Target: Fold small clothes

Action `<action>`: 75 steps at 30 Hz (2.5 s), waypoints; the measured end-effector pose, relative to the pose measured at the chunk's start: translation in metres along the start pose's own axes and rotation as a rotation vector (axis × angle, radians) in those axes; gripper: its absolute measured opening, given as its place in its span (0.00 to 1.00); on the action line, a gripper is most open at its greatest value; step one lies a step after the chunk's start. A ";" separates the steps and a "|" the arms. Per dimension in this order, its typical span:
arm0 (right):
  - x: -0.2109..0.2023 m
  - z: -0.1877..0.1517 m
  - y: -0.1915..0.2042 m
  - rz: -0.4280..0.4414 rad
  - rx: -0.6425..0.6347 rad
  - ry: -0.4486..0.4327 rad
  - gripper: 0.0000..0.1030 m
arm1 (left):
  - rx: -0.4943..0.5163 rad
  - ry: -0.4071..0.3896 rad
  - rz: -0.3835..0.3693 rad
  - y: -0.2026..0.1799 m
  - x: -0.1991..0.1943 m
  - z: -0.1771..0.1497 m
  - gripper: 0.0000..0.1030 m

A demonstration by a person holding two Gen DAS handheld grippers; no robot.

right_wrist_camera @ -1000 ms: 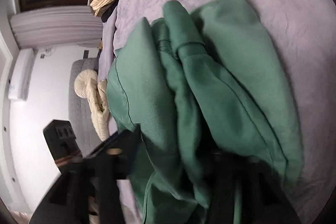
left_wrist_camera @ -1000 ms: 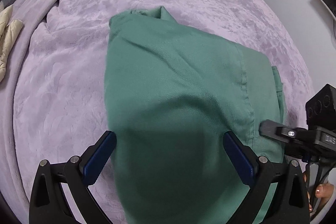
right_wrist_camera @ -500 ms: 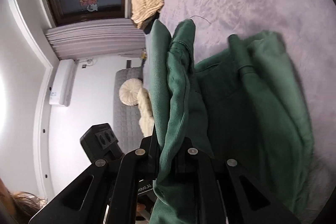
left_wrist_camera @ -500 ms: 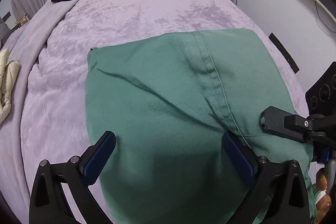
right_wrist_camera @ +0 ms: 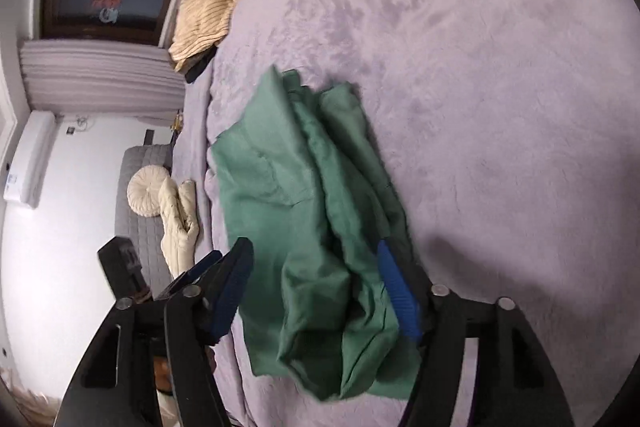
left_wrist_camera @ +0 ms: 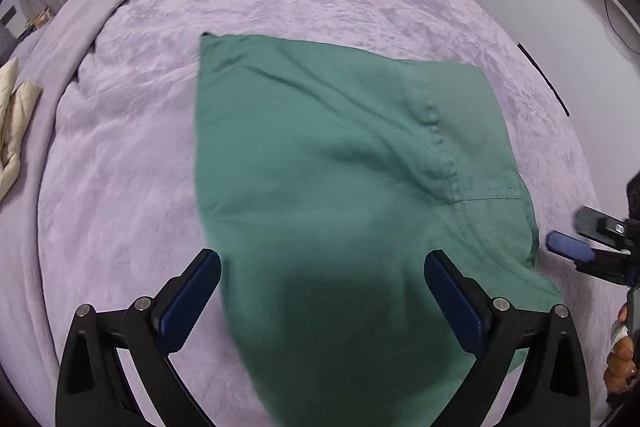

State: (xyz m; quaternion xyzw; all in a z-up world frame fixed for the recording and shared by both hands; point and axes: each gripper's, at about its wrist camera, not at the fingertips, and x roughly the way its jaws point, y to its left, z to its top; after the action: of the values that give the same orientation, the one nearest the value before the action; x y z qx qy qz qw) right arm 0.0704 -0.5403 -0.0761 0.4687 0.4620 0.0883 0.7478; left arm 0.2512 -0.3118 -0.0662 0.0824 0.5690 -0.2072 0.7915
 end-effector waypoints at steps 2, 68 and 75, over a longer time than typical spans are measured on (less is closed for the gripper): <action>-0.008 -0.018 0.016 0.009 -0.083 0.027 0.69 | -0.034 0.015 0.005 0.016 -0.006 -0.008 0.99; 0.040 -0.138 0.040 -0.449 -0.161 0.330 0.62 | -0.188 0.236 0.081 0.039 -0.054 -0.166 0.99; 0.067 -0.175 0.057 -0.452 -0.157 0.385 0.63 | -0.197 0.260 0.075 0.055 -0.059 -0.187 0.99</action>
State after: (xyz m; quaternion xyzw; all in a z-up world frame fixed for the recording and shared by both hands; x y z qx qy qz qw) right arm -0.0104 -0.3632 -0.0952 0.2696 0.6793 0.0422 0.6812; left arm 0.0965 -0.1795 -0.0798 0.0515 0.6806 -0.1083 0.7228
